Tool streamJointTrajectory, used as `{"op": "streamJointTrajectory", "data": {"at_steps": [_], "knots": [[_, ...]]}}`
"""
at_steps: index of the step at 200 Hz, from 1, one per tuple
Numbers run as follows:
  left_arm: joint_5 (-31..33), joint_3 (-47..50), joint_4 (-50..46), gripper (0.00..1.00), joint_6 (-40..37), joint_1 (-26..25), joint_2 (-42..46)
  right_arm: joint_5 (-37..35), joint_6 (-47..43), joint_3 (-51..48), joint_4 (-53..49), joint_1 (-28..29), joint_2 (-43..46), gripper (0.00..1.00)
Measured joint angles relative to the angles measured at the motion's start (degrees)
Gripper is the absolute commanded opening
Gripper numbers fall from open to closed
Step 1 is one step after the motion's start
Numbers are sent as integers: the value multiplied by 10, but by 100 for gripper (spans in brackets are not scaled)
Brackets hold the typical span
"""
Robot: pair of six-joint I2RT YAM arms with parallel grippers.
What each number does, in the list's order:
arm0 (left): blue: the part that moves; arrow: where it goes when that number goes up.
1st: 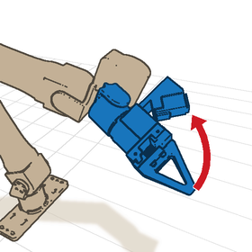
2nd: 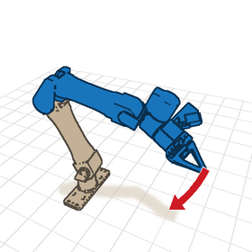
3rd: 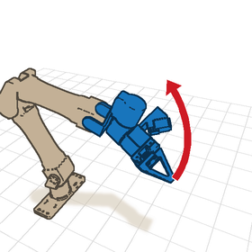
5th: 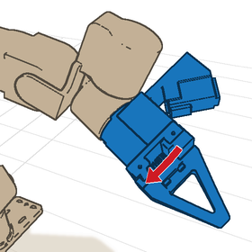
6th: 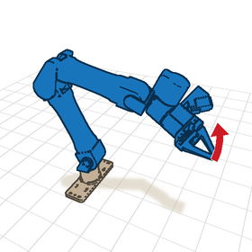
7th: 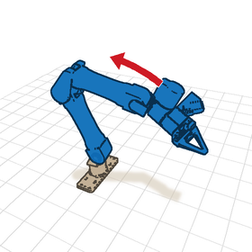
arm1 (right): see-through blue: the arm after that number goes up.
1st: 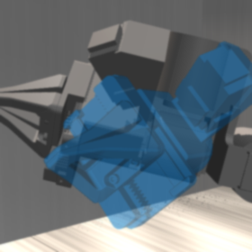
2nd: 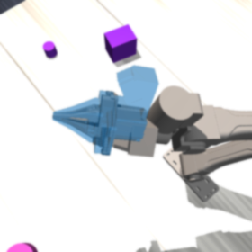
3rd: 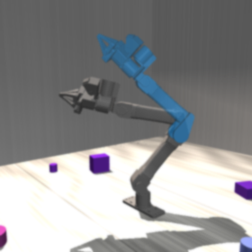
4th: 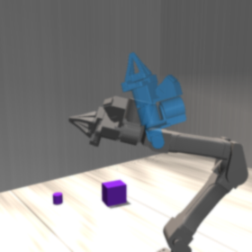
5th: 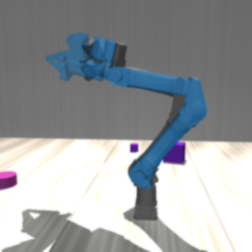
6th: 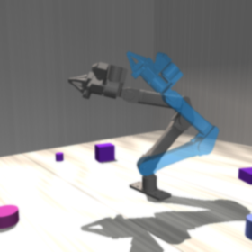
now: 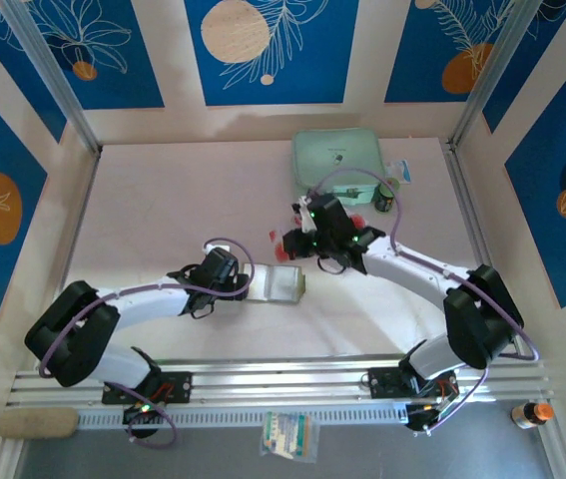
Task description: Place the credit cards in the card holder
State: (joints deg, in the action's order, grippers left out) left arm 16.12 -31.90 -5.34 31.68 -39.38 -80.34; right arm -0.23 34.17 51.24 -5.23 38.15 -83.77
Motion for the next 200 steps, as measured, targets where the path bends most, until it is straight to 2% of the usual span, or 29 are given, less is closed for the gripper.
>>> {"op": "streamJointTrajectory", "data": {"at_steps": [28, 67, 153, 200], "knots": [[0, 0, -3, 95, 9, 0, 8, 21, 111, -93, 90, 9, -2, 0], [0, 0, -4, 95, 15, 0, 16, 40, 181, -106, 175, 26, -30, 0], [0, -2, -30, 95, 14, 0, 32, 63, 201, -105, 219, 31, -110, 0], [-7, -39, -45, 96, 7, 0, 33, 78, 201, -104, 228, 31, -126, 0]]}}
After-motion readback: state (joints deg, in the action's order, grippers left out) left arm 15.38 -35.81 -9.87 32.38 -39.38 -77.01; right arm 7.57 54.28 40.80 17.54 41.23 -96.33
